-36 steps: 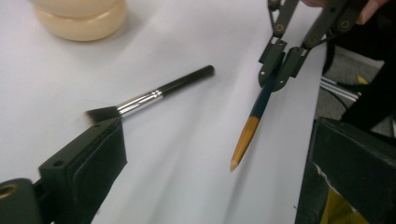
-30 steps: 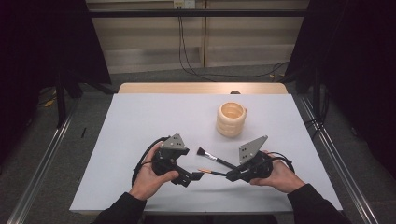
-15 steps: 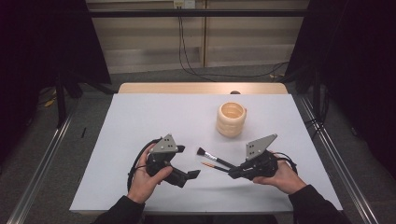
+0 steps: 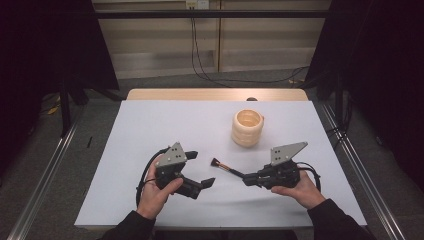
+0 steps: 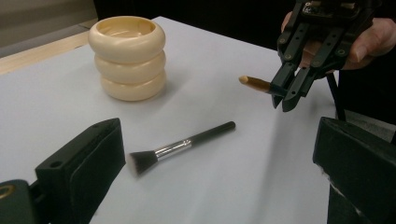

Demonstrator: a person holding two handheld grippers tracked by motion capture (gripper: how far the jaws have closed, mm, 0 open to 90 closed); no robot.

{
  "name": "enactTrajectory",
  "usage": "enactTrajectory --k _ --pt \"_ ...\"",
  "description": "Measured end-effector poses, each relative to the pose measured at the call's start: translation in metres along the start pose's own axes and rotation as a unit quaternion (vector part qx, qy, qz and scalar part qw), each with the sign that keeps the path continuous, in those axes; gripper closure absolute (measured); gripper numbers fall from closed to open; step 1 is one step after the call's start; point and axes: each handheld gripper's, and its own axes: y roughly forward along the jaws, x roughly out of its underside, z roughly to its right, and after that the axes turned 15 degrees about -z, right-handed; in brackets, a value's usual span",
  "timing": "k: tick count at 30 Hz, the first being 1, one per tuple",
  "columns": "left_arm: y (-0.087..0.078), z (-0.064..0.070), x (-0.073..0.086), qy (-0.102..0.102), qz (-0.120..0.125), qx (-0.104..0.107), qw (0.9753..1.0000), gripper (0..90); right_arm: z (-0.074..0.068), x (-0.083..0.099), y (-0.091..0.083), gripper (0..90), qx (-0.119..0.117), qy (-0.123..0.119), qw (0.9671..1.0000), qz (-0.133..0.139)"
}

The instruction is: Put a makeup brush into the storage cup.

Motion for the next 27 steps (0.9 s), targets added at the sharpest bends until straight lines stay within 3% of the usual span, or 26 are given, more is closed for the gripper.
enactTrajectory --k 9,14,27 --pt "0.0 0.002 -0.002 -0.001 0.015 0.007 0.9999 1.9 -0.001 -0.002 -0.001 84.3 0.011 0.007 0.9994 0.032" --pt "-0.002 0.005 -0.003 -0.002 0.022 -0.004 0.9998 2.0 -0.002 -0.003 -0.001 84.3 0.011 0.007 0.9989 0.046" --pt "0.0 0.011 -0.013 -0.004 0.055 -0.001 0.9985 2.8 -0.001 -0.003 -0.006 84.3 0.003 0.024 0.9939 0.108"
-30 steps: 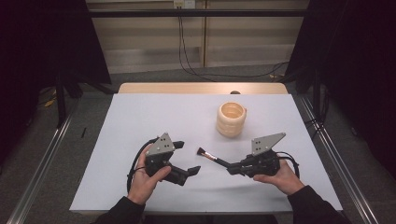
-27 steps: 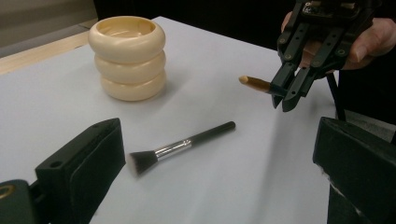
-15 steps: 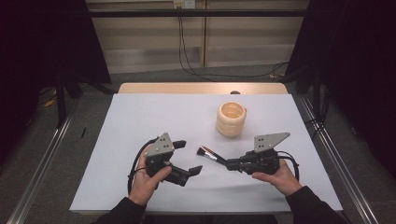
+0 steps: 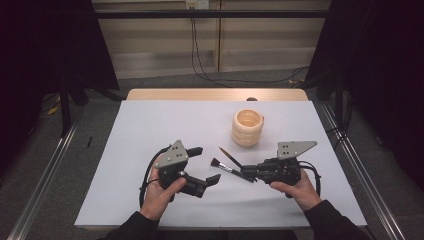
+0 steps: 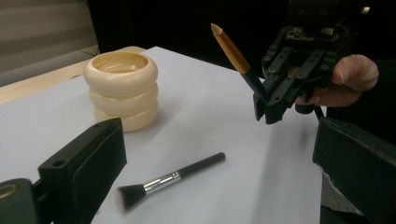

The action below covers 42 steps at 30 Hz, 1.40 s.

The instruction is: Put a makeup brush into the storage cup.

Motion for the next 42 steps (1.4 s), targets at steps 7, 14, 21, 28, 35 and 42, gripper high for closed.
enactTrajectory --k 7,14,21,28,35,42 --pt "0.006 0.004 -0.008 0.004 0.014 0.006 0.9999 5.5 0.001 0.0 -0.001 84.3 0.0 0.001 0.9999 0.015" --pt "0.013 0.008 -0.017 0.021 0.012 0.012 0.9996 10.7 0.001 -0.001 -0.004 84.3 -0.002 -0.002 0.9999 0.015" --pt "0.017 0.007 -0.031 0.024 -0.005 0.021 0.9995 20.0 0.001 -0.001 -0.005 84.3 0.0 -0.003 0.9998 0.017" --pt "0.02 0.007 -0.025 0.021 0.014 0.006 0.9997 35.5 0.001 -0.001 -0.003 84.3 0.0 -0.001 0.9999 0.011" --pt "0.024 0.008 -0.022 0.013 0.02 0.027 0.9993 49.1 -0.002 -0.001 0.002 84.3 0.0 -0.005 0.9999 0.009" --pt "0.023 0.006 -0.023 -0.001 0.029 0.046 0.9985 60.9 -0.002 -0.001 0.004 84.3 -0.003 -0.009 0.9999 0.009"
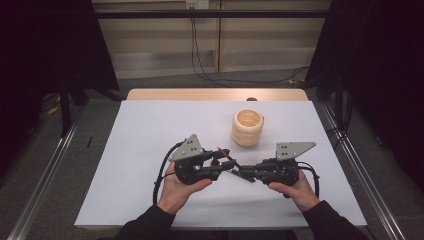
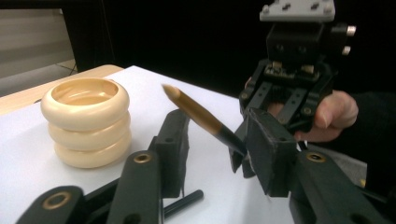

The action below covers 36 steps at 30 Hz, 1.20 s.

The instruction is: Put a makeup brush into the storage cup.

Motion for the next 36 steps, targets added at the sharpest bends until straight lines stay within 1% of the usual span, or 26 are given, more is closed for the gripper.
enactTrajectory --k 2,4,6,13,14,15,16,18,19,22,24,25,28,29,30,31,32,33,35,36 --pt "-0.0019 -0.0008 0.0003 -0.005 0.003 -0.003 1.0 63.1 -0.0005 0.0005 0.0009 84.3 -0.001 0.001 1.0 -0.001" --pt "-0.0036 -0.0017 0.0009 -0.013 0.007 0.001 0.9999 67.0 -0.0007 0.0011 0.0022 84.3 0.0 -0.002 1.0 -0.006" --pt "-0.0046 -0.0031 0.0012 -0.014 0.003 0.005 0.9999 70.4 -0.0005 0.0019 0.003 84.3 -0.002 -0.001 1.0 -0.005" --pt "-0.0056 -0.003 0.001 -0.028 0.01 0.032 0.9991 75.5 -0.0017 0.0019 0.0052 84.2 -0.005 -0.007 0.9999 -0.008" --pt "-0.0062 -0.0035 0.0007 -0.027 0.009 0.038 0.9989 76.7 -0.0021 0.0018 0.0057 84.1 -0.007 -0.009 0.9999 -0.007" --pt "-0.0067 -0.003 0.0007 -0.03 0.011 0.042 0.9986 77.4 -0.0027 0.0016 0.0063 84.1 -0.008 -0.011 0.9999 -0.009" --pt "-0.0069 -0.0025 0.0006 -0.032 0.012 0.048 0.9982 78.6 -0.0038 0.0015 0.0066 83.9 -0.005 -0.01 0.9999 -0.009" --pt "-0.0072 -0.0013 0.0004 -0.032 0.014 0.053 0.998 80.5 -0.0041 0.0014 0.0079 83.5 -0.009 -0.015 0.9998 -0.012" --pt "-0.0071 -0.0007 -0.0002 -0.031 0.017 0.061 0.9975 81.6 -0.0043 0.0014 0.0084 83.2 -0.009 -0.015 0.9998 -0.012" --pt "-0.0079 0.0013 -0.0015 -0.027 0.016 0.057 0.9979 83.4 -0.0055 0.001 0.01 82.8 -0.01 -0.017 0.9997 -0.011" --pt "-0.0082 0.0019 -0.0015 -0.028 0.021 0.06 0.9975 83.7 -0.0053 0.0008 0.0095 82.4 -0.008 -0.018 0.9998 -0.008" --pt "-0.0083 0.0019 -0.0019 -0.025 0.018 0.06 0.9977 84.0 -0.0053 0.0007 0.0088 82.2 -0.006 -0.016 0.9998 -0.007" --pt "-0.008 0.0031 -0.0026 -0.028 0.019 0.061 0.9975 84.2 -0.0048 0.0012 0.009 81.8 -0.008 -0.015 0.9998 -0.005" --pt "-0.0087 0.0027 -0.0026 -0.026 0.018 0.062 0.9976 84.2 -0.0051 0.0011 0.0088 81.8 -0.007 -0.017 0.9998 -0.004" --pt "-0.0091 0.0026 -0.0028 -0.024 0.018 0.061 0.9977 84.2 -0.0055 0.0011 0.0085 81.2 -0.004 -0.017 0.9998 -0.003" --pt "-0.0099 0.0034 -0.0033 -0.022 0.016 0.056 0.998 84.3 -0.0052 0.0011 0.0086 80.6 -0.006 -0.016 0.9999 -0.001" --pt "-0.0098 0.0044 -0.0038 -0.025 0.017 0.056 0.998 84.3 -0.0053 0.001 0.008 78.8 -0.006 -0.013 0.9999 0.001" --pt "-0.0103 0.0039 -0.0041 -0.02 0.016 0.06 0.9979 84.3 -0.0055 0.0007 0.0079 76.3 -0.006 -0.014 0.9999 0.003" --pt "-0.0101 0.0045 -0.0045 -0.022 0.016 0.06 0.9978 84.3 -0.0059 0.0001 0.0074 69.9 -0.005 -0.011 0.9999 0.006" --pt "-0.0101 0.0051 -0.0046 -0.024 0.015 0.057 0.998 84.3 -0.006 0.0 0.0075 68.2 -0.004 -0.01 0.9999 0.007"
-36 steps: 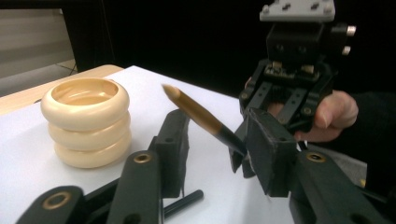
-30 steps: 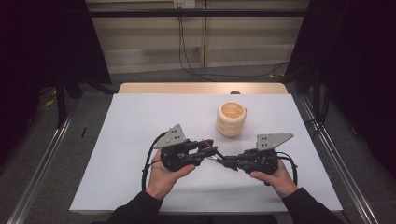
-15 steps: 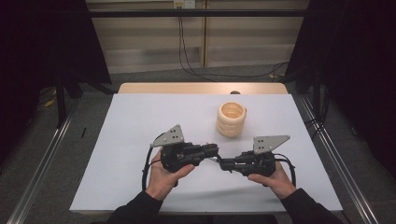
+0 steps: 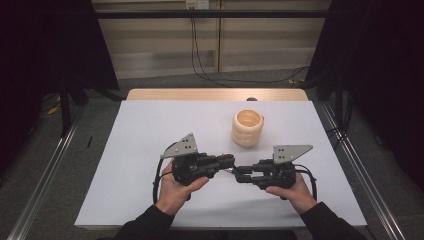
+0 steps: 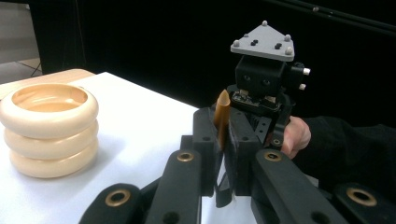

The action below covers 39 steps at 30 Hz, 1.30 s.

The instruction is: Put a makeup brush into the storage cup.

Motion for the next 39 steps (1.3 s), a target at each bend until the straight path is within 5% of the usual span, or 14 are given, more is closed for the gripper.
enactTrajectory --k 4,11,19,31,39 --pt "-0.001 -0.001 0.0 0.001 -0.003 0.001 1.0 84.3 0.0 0.0 0.0 55.9 -0.003 0.003 1.0 0.005" --pt "-0.004 -0.002 -0.001 -0.004 0.002 -0.002 1.0 84.3 -0.001 -0.001 -0.002 24.0 0.026 0.011 0.9995 0.013" --pt "-0.008 -0.003 -0.003 -0.008 0.001 -0.007 0.9999 84.2 0.002 -0.002 -0.008 4.4 0.032 0.02 0.9988 0.033" --pt "-0.009 -0.004 -0.006 -0.011 -0.02 -0.014 0.9996 84.3 0.003 -0.001 -0.015 0.0 0.023 0.013 0.9987 0.044" --pt "-0.014 -0.004 -0.011 0.003 -0.05 -0.016 0.9986 84.3 0.002 -0.001 -0.016 0.0 0.037 0.014 0.9985 0.036"
